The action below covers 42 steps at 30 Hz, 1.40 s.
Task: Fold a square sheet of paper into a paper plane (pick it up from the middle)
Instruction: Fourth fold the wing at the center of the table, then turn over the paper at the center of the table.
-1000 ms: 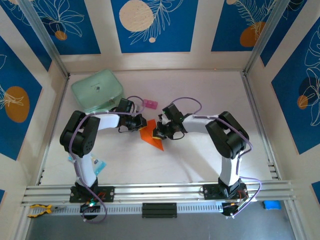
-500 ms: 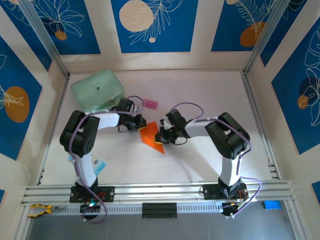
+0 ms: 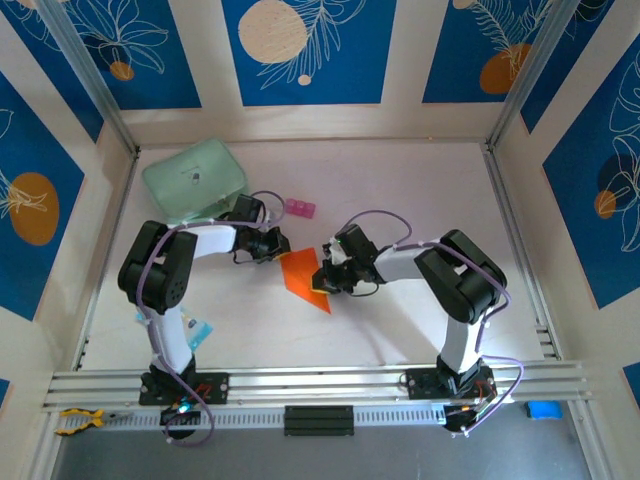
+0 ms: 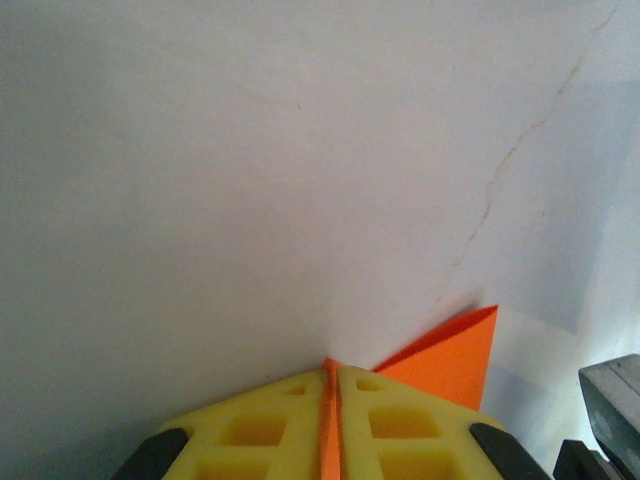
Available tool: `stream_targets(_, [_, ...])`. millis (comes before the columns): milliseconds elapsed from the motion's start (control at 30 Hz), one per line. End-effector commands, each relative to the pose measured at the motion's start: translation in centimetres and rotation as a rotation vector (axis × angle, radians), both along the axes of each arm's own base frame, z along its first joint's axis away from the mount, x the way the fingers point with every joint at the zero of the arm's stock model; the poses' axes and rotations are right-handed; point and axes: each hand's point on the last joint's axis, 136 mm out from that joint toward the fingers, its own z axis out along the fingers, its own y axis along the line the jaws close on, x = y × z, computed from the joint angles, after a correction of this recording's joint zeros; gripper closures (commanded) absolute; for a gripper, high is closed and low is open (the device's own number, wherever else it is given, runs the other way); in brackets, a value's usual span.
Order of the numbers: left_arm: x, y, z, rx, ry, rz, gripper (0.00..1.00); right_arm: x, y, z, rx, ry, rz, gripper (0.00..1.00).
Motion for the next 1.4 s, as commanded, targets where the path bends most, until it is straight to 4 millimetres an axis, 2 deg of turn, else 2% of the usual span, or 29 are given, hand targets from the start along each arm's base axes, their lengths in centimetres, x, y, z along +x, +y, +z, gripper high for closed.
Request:
stream_targets(0, [0.8, 3.0, -1.3, 0.084, 0.002, 0.066, 0.86, -6.0, -4.1, -4.5, -0.206, 0.232, 0.005, 1.00])
stream_targets(167, [0.4, 2.6, -0.7, 0.046, 0.001, 0.065, 0.86, -6.6, -4.4, -4.5, -0.202, 0.229, -0.014, 1.00])
stream_targets(300, [0.2, 2.5, 0.9, 0.032, -0.023, 0.067, 0.86, -6.3, -4.2, -3.8, -0.191, 0.211, -0.027, 1.00])
stream_targets(400, [-0.2, 1.7, 2.9, 0.001, -0.055, 0.052, 0.85, -5.4, -3.2, -2.1, -0.132, 0.169, -0.032, 0.99])
stream_targets(500, [-1.0, 0.8, 4.6, -0.007, -0.082, 0.015, 0.85, -4.0, -2.2, 1.2, -0.052, 0.086, -0.051, 0.87])
stream_targets(600, [-2.3, -0.1, 5.7, -0.017, -0.094, -0.030, 0.85, -2.7, -3.4, 4.0, -0.068, -0.016, -0.129, 0.74])
stream_targets(733, [-4.5, -1.5, 6.5, -0.020, -0.096, -0.107, 0.84, -2.6, -7.0, 5.4, -0.134, -0.063, -0.236, 0.63])
stream_targets(800, [-5.7, -2.5, 6.6, -0.027, -0.095, -0.151, 0.84, -3.4, -8.6, 5.2, -0.151, -0.029, -0.277, 0.58])
stream_targets(867, [-6.8, -3.4, 6.6, -0.027, -0.090, -0.188, 0.84, -4.3, -9.0, 5.1, -0.135, -0.005, -0.274, 0.57])
stream_targets(1000, [-8.3, -6.0, 6.4, -0.038, -0.095, -0.272, 0.83, -5.9, -8.4, 4.7, -0.101, 0.045, -0.235, 0.63])
stream_targets(1100, [-8.3, -7.2, 5.7, -0.025, -0.092, -0.297, 0.83, -6.8, -7.8, 4.1, -0.094, 0.075, -0.229, 0.63])
stream_targets(1233, [-7.9, -7.4, 4.2, 0.003, -0.071, -0.299, 0.83, -7.5, -7.6, 3.4, -0.105, 0.116, -0.250, 0.62])
stream_targets(1367, [-7.9, -7.1, 2.7, 0.045, -0.059, -0.325, 0.83, -8.4, -6.4, 3.3, -0.071, 0.149, -0.218, 0.62])
